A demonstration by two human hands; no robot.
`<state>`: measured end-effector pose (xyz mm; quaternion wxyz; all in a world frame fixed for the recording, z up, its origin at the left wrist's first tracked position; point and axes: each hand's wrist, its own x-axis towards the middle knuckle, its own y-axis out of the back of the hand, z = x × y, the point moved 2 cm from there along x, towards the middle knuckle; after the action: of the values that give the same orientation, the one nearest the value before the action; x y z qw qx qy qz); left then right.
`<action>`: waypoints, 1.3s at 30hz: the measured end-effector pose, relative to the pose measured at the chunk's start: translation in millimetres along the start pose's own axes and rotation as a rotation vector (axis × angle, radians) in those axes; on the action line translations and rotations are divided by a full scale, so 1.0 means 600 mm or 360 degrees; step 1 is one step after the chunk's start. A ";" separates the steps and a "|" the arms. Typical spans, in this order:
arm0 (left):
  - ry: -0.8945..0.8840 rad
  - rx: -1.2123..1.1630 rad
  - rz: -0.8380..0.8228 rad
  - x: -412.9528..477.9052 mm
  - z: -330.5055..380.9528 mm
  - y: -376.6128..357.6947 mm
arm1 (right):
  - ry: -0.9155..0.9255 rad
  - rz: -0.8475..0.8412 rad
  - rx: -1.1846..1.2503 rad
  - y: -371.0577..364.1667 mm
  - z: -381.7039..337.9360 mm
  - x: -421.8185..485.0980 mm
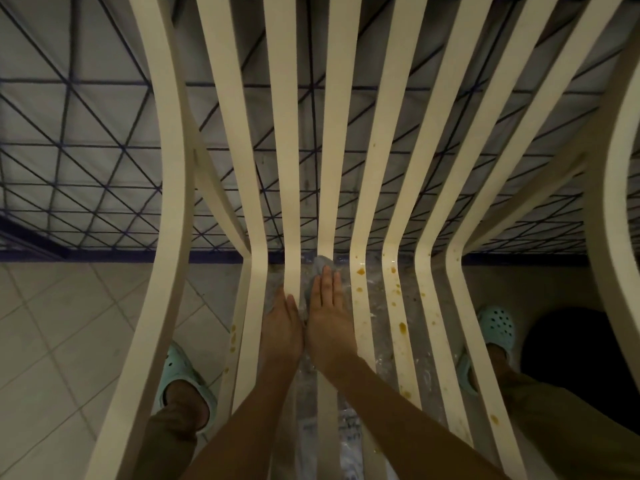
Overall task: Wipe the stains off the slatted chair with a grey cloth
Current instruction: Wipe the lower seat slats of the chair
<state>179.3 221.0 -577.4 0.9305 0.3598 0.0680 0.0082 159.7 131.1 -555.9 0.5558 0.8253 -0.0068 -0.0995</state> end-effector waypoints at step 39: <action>0.0184 -0.0046 -0.0281 -0.341 0.005 0.121 | -0.0091 -0.0349 0.0119 0.008 -0.043 -0.397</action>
<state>-20.4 260.0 -501.9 0.9272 0.3379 0.1528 -0.0522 -68.6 181.9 -504.8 0.5100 0.8380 0.0639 -0.1830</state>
